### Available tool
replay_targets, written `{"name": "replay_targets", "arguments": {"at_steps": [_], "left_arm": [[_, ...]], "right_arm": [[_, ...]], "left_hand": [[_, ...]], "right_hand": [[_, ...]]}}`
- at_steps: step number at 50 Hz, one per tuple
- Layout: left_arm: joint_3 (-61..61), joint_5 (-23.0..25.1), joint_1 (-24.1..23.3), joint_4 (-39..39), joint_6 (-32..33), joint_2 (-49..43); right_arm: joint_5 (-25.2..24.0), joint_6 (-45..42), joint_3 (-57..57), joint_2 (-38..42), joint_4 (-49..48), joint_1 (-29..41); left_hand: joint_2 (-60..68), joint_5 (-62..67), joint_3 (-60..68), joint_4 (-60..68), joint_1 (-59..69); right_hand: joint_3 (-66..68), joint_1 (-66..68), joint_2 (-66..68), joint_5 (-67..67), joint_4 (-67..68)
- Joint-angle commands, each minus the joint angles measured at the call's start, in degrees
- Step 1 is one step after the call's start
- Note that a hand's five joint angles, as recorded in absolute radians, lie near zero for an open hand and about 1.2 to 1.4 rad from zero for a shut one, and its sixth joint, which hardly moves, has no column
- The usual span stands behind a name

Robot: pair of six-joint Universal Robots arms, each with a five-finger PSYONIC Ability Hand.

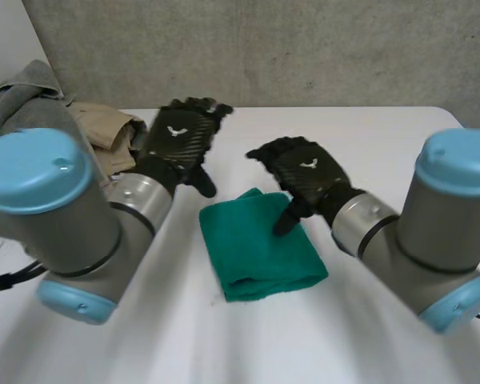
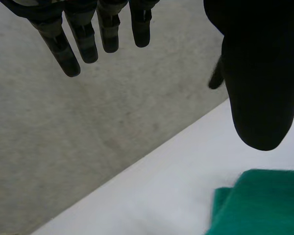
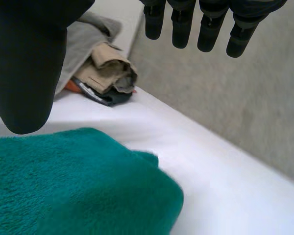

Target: Fold the laundry.

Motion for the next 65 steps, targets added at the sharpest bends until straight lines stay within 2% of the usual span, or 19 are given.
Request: {"name": "replay_targets", "arguments": {"at_steps": [1,5,7,13,19,24,28,33,37,38,39,41,45,48,55,60,62,64,65], "left_arm": [[10.8,-5.0,-6.1,-12.4,-2.3,-12.8],[14.7,-9.5,-6.8,-21.8,-4.0,-19.2],[15.0,-10.1,-6.8,-24.4,-4.9,-20.6],[15.0,-10.4,-6.2,-25.7,-5.8,-22.2],[14.7,-10.2,-5.5,-25.7,-5.6,-18.8],[14.9,-9.2,-4.7,-25.0,-5.4,-10.8],[15.0,-6.5,-4.2,-23.1,-5.2,-6.7],[15.4,-0.3,-0.9,-20.6,-4.5,-3.3],[16.4,11.3,1.1,-20.4,-3.1,-1.9],[16.8,17.4,1.4,-20.7,-2.6,-1.6],[16.8,20.6,1.5,-20.8,-2.4,-1.4],[16.8,30.4,2.0,-21.0,-2.3,-0.9],[16.5,41.4,3.1,-21.5,-2.8,-0.8],[16.3,43.7,3.2,-22.4,-2.8,-0.5],[15.8,43.7,2.7,-23.3,-2.5,-0.2],[15.1,43.8,2.6,-23.3,-2.6,-0.1],[15.1,43.8,2.6,-23.3,-2.5,-0.1],[15.1,43.8,2.6,-23.2,-2.6,-0.1],[15.0,43.8,2.6,-23.2,-2.6,-0.1]], "right_arm": [[0.2,2.1,-11.0,10.3,14.0,-1.7],[-0.2,1.9,-16.1,15.8,18.7,-2.2],[0.1,1.6,-18.4,19.1,20.6,-2.0],[1.8,-4.1,-19.4,21.9,21.9,-1.7],[8.4,-8.3,-16.8,19.3,17.9,-2.3],[10.2,-9.0,-10.6,11.4,11.6,-2.3],[11.9,-8.6,-3.5,6.0,6.4,-2.3],[13.1,-7.3,4.8,2.9,3.7,-3.4],[12.7,-3.6,7.9,2.7,4.0,-3.5],[12.3,-2.3,8.3,2.7,4.1,-3.5],[11.7,-0.9,8.8,2.7,4.2,-3.6],[8.4,2.8,10.1,2.9,3.9,-3.7],[3.0,6.0,11.0,3.5,3.4,-3.9],[1.3,6.8,10.8,5.5,1.4,-3.8],[1.4,6.2,9.2,8.7,-1.3,-3.4],[2.5,5.9,6.6,12.1,-1.4,-3.2],[3.1,5.9,6.0,12.8,-1.4,-3.2],[4.0,5.8,5.4,13.1,-2.7,-3.1],[4.3,5.8,5.3,13.2,-3.3,-3.1]], "left_hand": [[-2.0,-2.8,-2.1,-1.7,-1.5],[-2.0,-2.8,-2.1,-1.7,-1.5],[-2.0,-2.8,-2.1,-1.7,-1.5],[-2.0,-2.8,-2.1,-1.7,-1.5],[-2.0,-2.8,-2.1,-1.7,-1.5],[-2.0,-2.8,-2.1,-1.7,-1.5],[-2.0,-2.8,-2.1,-1.7,-1.5],[-2.0,-2.8,-2.1,-1.7,-1.5],[-2.0,-2.8,-2.1,-1.7,-1.5],[-2.0,-2.8,-2.1,-1.7,-1.5],[-2.0,-2.8,-2.1,-1.7,-1.5],[-2.0,-2.8,-2.1,-1.7,-1.5],[-2.0,-2.8,-2.1,-1.7,-1.5],[-2.0,-2.8,-2.1,-1.6,-1.4],[-2.0,-2.8,-2.1,-1.7,-1.5],[-2.0,-2.8,-2.1,-1.7,-1.5],[-2.0,-2.8,-2.1,-1.7,-1.5],[-2.0,-2.8,-2.1,-1.7,-1.5],[-2.0,-2.8,-2.1,-1.7,-1.5]], "right_hand": [[-2.0,-2.9,-2.1,-2.7,-2.1],[-2.0,-2.9,-2.1,-2.7,-2.1],[-2.0,-2.9,-2.1,-2.7,-2.1],[-2.0,-2.9,-2.1,-2.7,-2.1],[-2.0,-2.9,-2.1,-2.7,-2.1],[-2.0,-2.9,-2.1,-2.7,-2.1],[-2.0,-2.9,-2.1,-2.7,-2.1],[-2.0,-2.9,-2.1,-2.7,-2.1],[-2.0,-2.9,-2.1,-2.7,-2.1],[-2.0,-2.9,-2.1,-2.7,-2.1],[-2.0,-2.9,-2.1,-2.7,-2.1],[-2.0,-2.9,-2.1,-2.7,-2.1],[-2.0,-2.9,-2.1,-2.7,-2.1],[-2.0,-2.9,-2.1,-2.7,-2.1],[0.1,-0.8,0.0,-0.6,0.0],[6.6,5.8,6.5,5.9,6.6],[15.2,14.3,15.1,14.5,15.1],[55.2,54.4,55.1,54.5,55.2],[67.8,67.0,67.7,67.2,67.8]]}}
